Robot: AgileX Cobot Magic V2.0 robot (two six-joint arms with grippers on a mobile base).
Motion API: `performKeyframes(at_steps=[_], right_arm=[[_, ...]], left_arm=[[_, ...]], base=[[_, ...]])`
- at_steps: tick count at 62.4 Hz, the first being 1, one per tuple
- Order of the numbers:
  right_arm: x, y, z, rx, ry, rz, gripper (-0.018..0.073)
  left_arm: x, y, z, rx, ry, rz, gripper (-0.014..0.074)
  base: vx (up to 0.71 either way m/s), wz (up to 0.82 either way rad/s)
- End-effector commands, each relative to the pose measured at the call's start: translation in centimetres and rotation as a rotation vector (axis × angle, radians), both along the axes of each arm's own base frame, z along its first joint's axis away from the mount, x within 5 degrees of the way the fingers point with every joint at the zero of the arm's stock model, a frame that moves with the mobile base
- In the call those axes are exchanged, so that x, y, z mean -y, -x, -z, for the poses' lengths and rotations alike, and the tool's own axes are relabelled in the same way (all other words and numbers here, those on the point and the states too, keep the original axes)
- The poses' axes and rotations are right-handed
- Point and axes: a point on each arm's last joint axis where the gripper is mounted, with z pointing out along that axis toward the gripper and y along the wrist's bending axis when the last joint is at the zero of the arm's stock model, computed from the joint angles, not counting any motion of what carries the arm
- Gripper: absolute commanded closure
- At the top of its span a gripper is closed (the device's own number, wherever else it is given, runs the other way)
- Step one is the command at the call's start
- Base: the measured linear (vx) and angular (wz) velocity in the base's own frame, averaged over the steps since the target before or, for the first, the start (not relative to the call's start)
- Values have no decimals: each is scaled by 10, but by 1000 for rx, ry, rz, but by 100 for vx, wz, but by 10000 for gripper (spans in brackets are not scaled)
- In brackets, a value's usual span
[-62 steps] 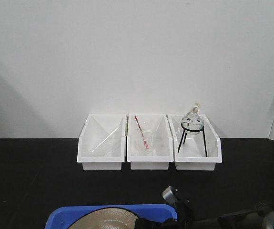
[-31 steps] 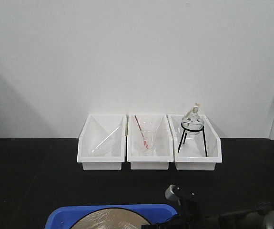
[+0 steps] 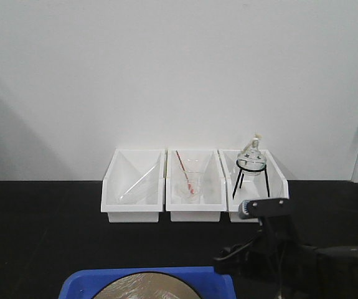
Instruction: Place disk in tray to left cabinet
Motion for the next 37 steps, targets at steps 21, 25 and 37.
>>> performKeyframes(at_steps=[21,25,37], right_arm=[[62,101,-107,385,-15,161,223],[66,112,-106,404,-14,160,227],[73,128,-114,456,-18,167,226]], left_arm=[[0,0,-3,72,21,-4,600],[0,0,-3,72,21,-4,600],[-1,2,-16,204,37,-8,600]], base=[[0,0],[0,0],[0,0]])
